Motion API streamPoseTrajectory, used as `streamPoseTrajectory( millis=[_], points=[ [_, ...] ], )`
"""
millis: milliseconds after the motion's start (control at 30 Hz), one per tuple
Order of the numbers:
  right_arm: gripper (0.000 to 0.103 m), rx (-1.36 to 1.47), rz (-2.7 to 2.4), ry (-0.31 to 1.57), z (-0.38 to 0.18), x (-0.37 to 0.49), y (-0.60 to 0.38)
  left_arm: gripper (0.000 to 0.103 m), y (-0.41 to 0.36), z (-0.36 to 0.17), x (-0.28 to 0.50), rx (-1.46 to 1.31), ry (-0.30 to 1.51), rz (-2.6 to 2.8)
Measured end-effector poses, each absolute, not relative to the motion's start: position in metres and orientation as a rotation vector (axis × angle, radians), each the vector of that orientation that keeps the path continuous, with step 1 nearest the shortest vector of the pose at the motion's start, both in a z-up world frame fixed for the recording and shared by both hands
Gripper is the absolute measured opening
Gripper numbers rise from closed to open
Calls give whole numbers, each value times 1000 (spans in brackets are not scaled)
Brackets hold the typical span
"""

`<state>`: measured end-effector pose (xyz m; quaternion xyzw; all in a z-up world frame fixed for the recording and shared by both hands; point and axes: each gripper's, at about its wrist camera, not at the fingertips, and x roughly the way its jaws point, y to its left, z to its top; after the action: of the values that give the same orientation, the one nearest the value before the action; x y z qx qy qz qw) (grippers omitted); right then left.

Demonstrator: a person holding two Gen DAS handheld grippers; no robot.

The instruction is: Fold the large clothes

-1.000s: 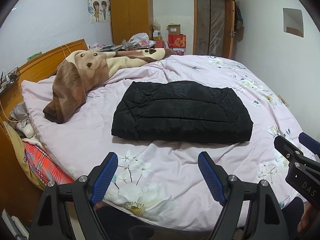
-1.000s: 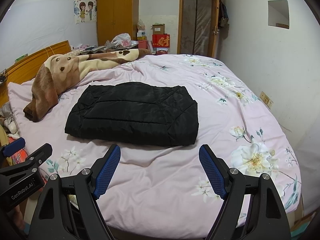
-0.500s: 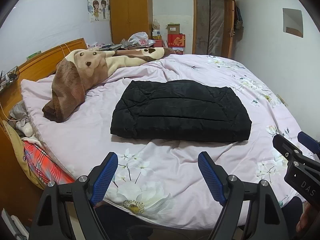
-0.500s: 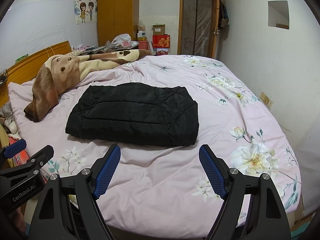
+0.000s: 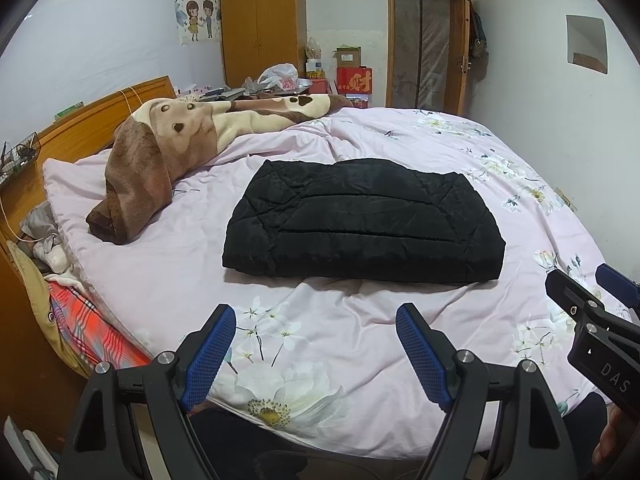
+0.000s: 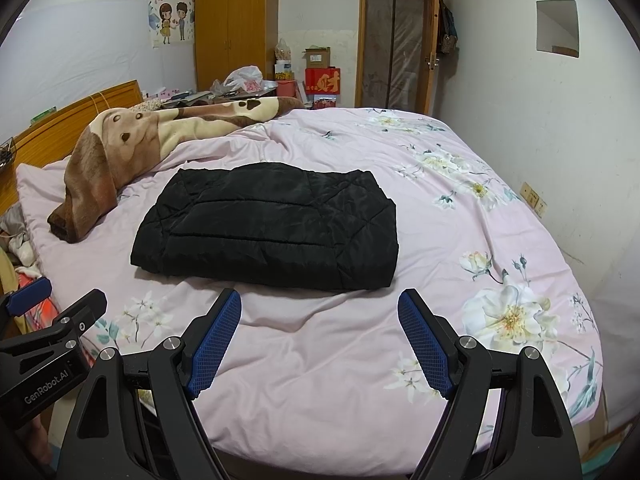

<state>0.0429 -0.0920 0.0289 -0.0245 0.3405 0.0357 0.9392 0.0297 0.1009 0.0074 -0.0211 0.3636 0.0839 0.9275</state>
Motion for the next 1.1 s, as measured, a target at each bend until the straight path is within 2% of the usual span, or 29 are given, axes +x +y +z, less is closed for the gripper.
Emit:
streamPoseTrajectory(
  millis=[1100],
  points=[
    [80,-49,74,697,28,42,-92,82,101,5,28,-45,749,175]
  ],
)
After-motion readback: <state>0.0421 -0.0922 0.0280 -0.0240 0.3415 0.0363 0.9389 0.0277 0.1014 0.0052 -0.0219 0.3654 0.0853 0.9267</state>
